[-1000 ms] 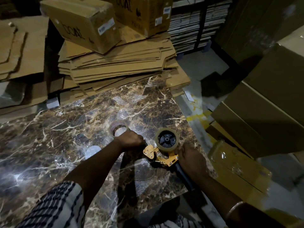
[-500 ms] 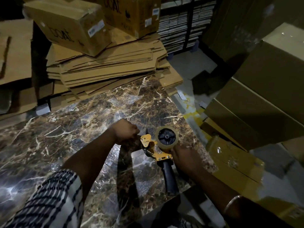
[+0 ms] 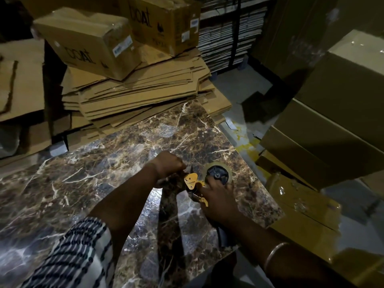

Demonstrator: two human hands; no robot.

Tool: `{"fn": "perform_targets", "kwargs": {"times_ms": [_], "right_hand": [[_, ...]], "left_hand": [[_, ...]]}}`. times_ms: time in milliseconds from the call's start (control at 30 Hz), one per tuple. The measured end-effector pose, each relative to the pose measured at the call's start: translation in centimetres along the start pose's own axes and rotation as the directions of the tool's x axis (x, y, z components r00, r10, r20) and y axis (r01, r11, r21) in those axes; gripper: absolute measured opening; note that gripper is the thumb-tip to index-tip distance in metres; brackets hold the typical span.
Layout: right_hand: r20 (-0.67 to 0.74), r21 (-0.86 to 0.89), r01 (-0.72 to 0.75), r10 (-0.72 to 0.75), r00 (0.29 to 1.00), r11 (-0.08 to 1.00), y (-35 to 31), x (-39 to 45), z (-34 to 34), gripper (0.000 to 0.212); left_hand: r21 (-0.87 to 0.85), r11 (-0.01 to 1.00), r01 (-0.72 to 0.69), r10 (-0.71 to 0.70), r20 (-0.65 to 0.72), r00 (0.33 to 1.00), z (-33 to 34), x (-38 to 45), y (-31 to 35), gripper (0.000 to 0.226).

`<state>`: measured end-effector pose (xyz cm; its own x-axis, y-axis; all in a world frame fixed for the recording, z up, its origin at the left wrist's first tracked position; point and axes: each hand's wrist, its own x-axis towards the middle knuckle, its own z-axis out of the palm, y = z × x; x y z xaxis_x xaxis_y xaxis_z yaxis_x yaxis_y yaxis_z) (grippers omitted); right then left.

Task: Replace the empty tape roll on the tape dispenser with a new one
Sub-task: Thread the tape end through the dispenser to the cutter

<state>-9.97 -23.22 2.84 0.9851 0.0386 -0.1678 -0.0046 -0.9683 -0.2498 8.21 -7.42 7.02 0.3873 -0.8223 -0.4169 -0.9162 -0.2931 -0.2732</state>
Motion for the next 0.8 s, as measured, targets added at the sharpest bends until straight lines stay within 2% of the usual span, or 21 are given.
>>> {"fn": "perform_targets", "kwargs": {"times_ms": [67, 200, 333, 467, 567, 800], "right_hand": [[0.026, 0.064, -0.006, 0.004, 1.0, 0.998, 0.6, -0.5, 0.3, 0.057], [0.039, 0.146, -0.007, 0.002, 0.999, 0.989, 1.7, -0.6, 0.5, 0.076], [0.008, 0.185, 0.021, -0.023, 1.0, 0.982, 2.2, -0.5, 0.8, 0.078], [-0.013, 0.151, 0.031, -0.029, 0.999, 0.988, 2.5, -0.4, 1.0, 0.082], [0.021, 0.147, 0.028, -0.032, 0.999, 0.989, 2.5, -0.2, 0.3, 0.079], [0.057, 0.138, 0.051, -0.059, 0.997, 0.989, 2.9, 0.0, -0.5, 0.077]], "left_hand": [[0.03, 0.999, -0.038, 0.039, -0.007, 0.999, 0.3, -0.3, 0.0, 0.019], [-0.021, 0.997, -0.079, 0.079, -0.002, 0.997, 0.4, 0.3, 0.7, 0.02], [0.025, 0.992, -0.124, 0.124, 0.0, 0.992, 0.7, 1.1, 0.3, 0.025], [0.076, 0.974, -0.215, 0.216, 0.001, 0.976, 0.8, 1.7, -0.2, 0.027], [0.198, 0.937, -0.289, 0.304, -0.052, 0.951, 0.1, 2.5, -0.5, 0.024], [0.096, 0.958, -0.27, 0.284, -0.199, 0.938, -0.5, 3.6, -0.7, 0.025]]}}
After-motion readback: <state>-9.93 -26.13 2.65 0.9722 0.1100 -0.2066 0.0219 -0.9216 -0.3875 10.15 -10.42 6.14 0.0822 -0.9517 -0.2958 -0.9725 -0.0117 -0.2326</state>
